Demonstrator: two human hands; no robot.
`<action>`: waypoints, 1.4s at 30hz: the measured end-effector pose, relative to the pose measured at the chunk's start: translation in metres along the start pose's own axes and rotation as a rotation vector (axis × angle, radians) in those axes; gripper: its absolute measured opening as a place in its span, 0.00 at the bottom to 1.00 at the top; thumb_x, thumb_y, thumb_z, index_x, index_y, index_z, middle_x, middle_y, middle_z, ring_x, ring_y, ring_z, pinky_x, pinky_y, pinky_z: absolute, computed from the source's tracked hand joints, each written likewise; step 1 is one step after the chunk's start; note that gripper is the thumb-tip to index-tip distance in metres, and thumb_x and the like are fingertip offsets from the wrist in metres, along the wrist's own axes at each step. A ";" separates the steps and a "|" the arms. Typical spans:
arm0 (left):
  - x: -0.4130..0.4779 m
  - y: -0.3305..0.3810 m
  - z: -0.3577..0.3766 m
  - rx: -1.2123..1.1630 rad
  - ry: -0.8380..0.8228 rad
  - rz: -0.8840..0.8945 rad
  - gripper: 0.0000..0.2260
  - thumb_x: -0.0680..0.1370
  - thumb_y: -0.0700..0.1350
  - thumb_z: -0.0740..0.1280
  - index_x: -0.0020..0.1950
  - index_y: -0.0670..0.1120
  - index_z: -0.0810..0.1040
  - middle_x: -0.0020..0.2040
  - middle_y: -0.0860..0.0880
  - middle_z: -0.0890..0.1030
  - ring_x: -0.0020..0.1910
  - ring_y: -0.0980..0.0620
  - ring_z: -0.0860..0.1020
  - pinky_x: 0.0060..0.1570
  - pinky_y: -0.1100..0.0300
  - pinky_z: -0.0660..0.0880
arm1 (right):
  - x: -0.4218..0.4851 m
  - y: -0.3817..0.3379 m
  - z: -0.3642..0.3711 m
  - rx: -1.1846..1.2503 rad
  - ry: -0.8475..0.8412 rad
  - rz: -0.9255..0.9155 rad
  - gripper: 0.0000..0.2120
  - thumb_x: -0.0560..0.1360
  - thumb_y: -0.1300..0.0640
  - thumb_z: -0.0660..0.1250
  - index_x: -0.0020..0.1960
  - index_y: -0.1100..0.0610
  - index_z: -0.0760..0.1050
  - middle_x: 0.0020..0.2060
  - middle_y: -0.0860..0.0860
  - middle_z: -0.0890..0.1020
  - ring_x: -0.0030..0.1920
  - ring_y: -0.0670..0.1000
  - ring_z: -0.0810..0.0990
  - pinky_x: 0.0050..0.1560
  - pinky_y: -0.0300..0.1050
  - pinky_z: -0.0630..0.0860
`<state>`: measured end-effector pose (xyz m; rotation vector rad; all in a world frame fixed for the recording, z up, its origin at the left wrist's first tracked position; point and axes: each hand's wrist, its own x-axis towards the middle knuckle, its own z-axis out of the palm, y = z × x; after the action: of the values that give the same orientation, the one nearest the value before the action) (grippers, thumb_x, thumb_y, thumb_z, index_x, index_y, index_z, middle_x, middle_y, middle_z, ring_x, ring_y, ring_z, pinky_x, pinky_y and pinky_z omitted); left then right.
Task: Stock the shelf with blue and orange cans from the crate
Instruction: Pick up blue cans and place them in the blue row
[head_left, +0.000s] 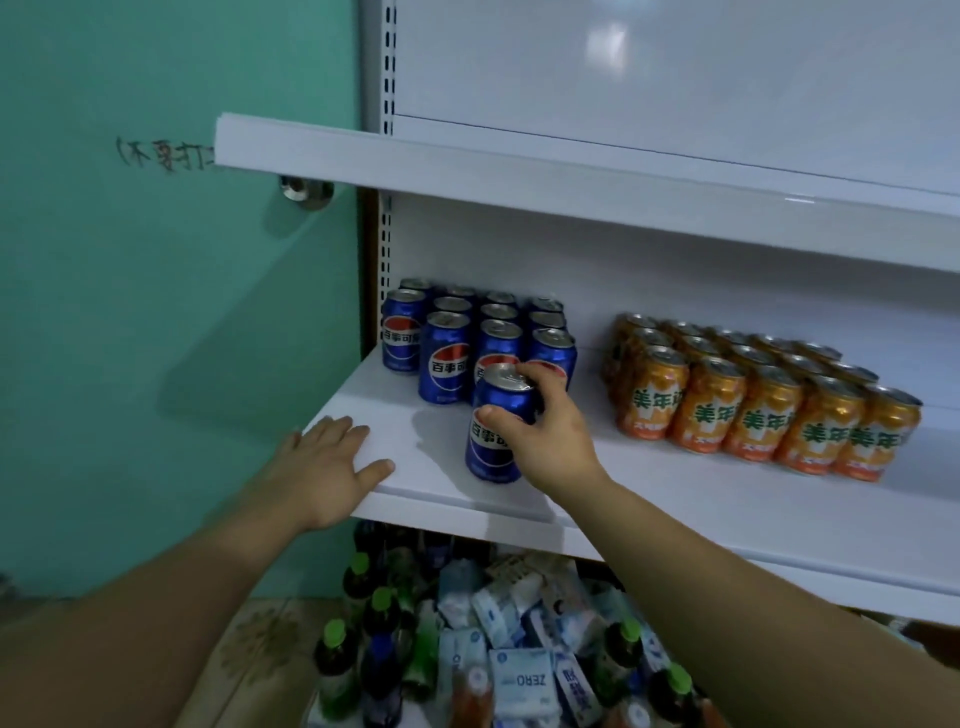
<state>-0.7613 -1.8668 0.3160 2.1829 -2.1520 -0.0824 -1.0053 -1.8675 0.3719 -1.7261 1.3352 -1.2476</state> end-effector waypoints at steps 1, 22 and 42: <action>0.000 0.001 0.001 0.003 0.015 0.002 0.33 0.78 0.66 0.46 0.79 0.51 0.50 0.79 0.50 0.49 0.77 0.51 0.48 0.75 0.49 0.46 | 0.005 0.000 0.004 -0.005 -0.008 -0.001 0.27 0.72 0.52 0.74 0.67 0.44 0.68 0.59 0.45 0.74 0.60 0.49 0.75 0.60 0.48 0.75; -0.004 0.001 0.010 -0.014 0.110 -0.009 0.43 0.68 0.70 0.36 0.78 0.52 0.53 0.79 0.51 0.53 0.77 0.51 0.50 0.75 0.51 0.46 | 0.061 -0.026 0.080 -0.484 -0.318 -0.273 0.35 0.77 0.53 0.68 0.77 0.52 0.53 0.72 0.55 0.68 0.68 0.56 0.70 0.63 0.50 0.70; -0.002 -0.003 0.015 -0.023 0.142 -0.009 0.46 0.63 0.70 0.32 0.77 0.52 0.54 0.79 0.51 0.53 0.77 0.52 0.49 0.74 0.52 0.44 | 0.117 -0.033 0.104 -1.122 -0.206 -0.466 0.34 0.76 0.37 0.61 0.74 0.53 0.60 0.73 0.54 0.64 0.75 0.57 0.57 0.74 0.60 0.49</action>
<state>-0.7601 -1.8654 0.3006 2.1167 -2.0551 0.0454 -0.8915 -1.9761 0.3988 -2.9558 1.6952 -0.4302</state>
